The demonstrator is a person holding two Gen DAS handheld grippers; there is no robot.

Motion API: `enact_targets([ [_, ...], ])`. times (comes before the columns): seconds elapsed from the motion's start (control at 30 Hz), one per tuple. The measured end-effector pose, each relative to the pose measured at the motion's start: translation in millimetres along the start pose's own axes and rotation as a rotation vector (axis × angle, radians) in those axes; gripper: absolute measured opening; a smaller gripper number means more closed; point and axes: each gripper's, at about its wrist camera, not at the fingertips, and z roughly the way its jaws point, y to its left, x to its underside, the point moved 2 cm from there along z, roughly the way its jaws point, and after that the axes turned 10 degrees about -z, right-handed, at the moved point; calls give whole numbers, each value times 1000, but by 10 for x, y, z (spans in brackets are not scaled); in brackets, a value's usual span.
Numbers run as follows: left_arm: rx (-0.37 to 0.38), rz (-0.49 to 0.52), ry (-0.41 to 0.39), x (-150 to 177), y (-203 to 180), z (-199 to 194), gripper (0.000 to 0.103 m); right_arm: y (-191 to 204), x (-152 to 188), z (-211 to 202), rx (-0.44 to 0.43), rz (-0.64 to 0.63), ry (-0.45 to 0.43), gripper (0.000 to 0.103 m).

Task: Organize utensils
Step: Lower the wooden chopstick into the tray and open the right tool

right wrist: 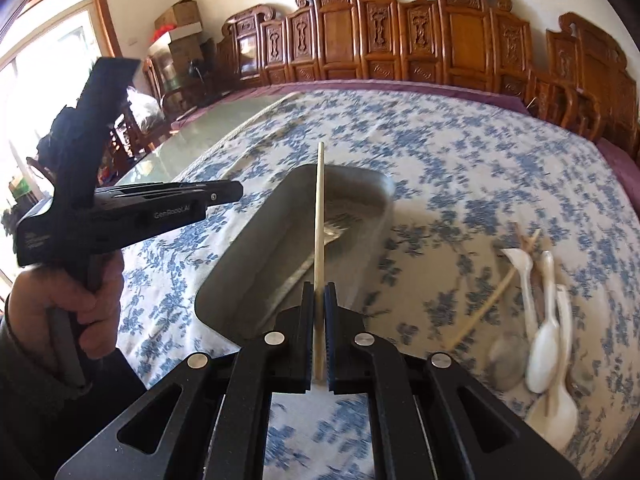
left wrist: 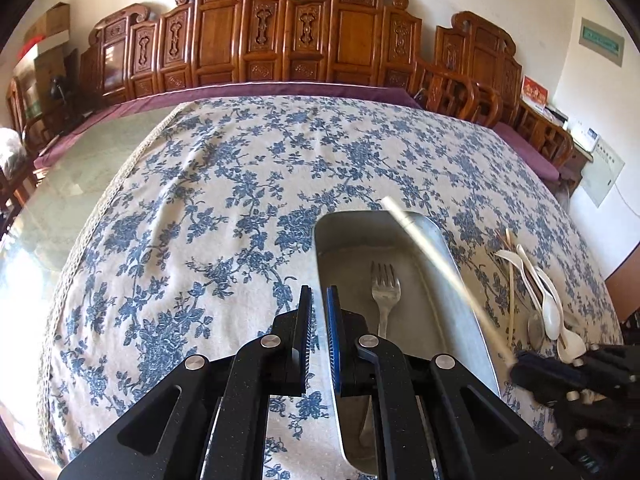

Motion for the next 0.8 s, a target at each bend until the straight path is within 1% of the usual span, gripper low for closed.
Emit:
enact_targets([
  [0.1, 5, -7, -3, -12, 28, -14, 6, 56, -32, 162, -16, 12, 33, 6],
  [0.23, 15, -13, -9, -30, 50, -45, 6, 68, -46, 328, -11, 32, 69, 6],
  [0.33, 21, -16, -11, -37, 56, -62, 6, 74, -54, 392, -24, 40, 70, 6],
  [0.47, 30, -10, -18, -32, 34, -88, 6, 78, -31, 446, -72, 51, 64, 8],
  [0.6, 36, -3, -16, -23, -12, -87, 6, 43, -13, 369, -79, 43, 35, 8],
  [0.7, 44, 3, -17, -7, -58, -98, 6, -42, -15, 201, -48, 25, 7, 8],
  [0.8, 59, 16, -14, 20, -141, -107, 6, -226, -19, -14, 2, 23, -19, 8],
])
